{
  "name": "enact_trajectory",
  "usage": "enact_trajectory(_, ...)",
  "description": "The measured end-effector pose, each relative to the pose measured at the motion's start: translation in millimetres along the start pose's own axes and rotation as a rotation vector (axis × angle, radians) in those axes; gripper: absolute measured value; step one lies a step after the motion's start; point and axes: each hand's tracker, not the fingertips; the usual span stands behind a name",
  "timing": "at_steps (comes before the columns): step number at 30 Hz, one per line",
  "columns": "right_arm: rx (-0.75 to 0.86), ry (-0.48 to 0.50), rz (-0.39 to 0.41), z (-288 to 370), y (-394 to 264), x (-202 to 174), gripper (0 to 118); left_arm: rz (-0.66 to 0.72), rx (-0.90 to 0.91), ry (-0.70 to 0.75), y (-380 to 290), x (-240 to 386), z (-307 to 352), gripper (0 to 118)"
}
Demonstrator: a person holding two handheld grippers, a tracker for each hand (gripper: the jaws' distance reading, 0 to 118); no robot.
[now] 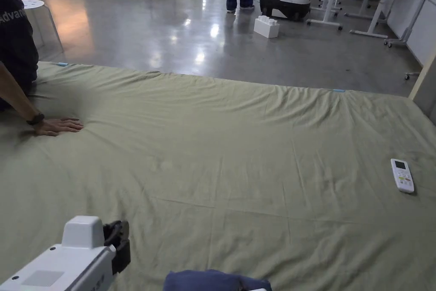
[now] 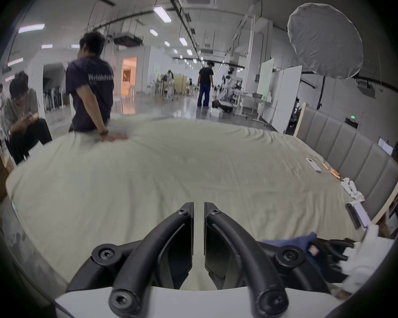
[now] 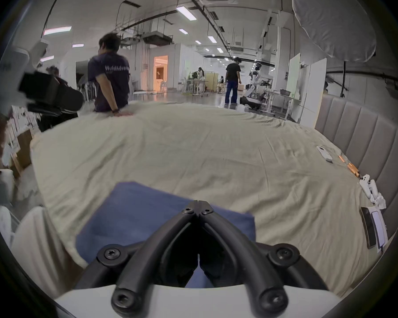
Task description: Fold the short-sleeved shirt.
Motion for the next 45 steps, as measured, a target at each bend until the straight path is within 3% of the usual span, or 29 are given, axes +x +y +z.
enact_trajectory(5, -0.072, -0.079, -0.052, -19, -21, 5, 0, 0.116, -0.188, -0.140, -24, -11, -8, 11)
enact_trajectory(7, -0.059, -0.086, -0.031, -15, -21, 7, 0, 0.168, -0.278, -0.206, -31, -17, -17, 29)
enact_trajectory(8, -0.050, -0.096, -0.018, -13, -19, 7, 0, 0.198, -0.324, -0.249, -34, -20, -23, 49)
enact_trajectory(10, -0.052, -0.095, -0.032, -14, -19, 11, 0, 0.265, -0.395, -0.336, -40, -26, -35, 75)
enact_trajectory(14, -0.061, -0.103, -0.056, -8, -14, 15, 0, 0.442, -0.462, -0.459, -48, -37, -59, 81)
enact_trajectory(24, -0.061, -0.086, -0.078, -8, -20, 24, 0, 0.569, -0.750, -0.714, -80, -20, -129, 81)
enact_trajectory(28, -0.065, -0.077, -0.088, -9, -21, 27, 0, 0.575, -0.693, -0.745, -84, -4, -126, 79)
enact_trajectory(31, -0.067, -0.066, -0.109, -9, -23, 33, 0, 0.581, -0.697, -0.730, -81, 5, -114, 52)
enact_trajectory(35, -0.056, -0.057, -0.082, -10, -25, 31, 0, 0.633, -0.690, -0.754, -82, -5, -105, 31)
enact_trajectory(40, -0.063, -0.053, -0.092, -15, -24, 36, 0, 0.661, -0.674, -0.779, -85, -5, -101, 26)
enact_trajectory(41, -0.064, -0.051, -0.093, -14, -19, 38, 0, 0.683, -0.671, -0.792, -72, -30, -118, 26)
enact_trajectory(45, -0.021, -0.075, -0.107, -13, 6, 54, 0, 0.656, -0.638, -0.823, -39, -35, -99, 26)
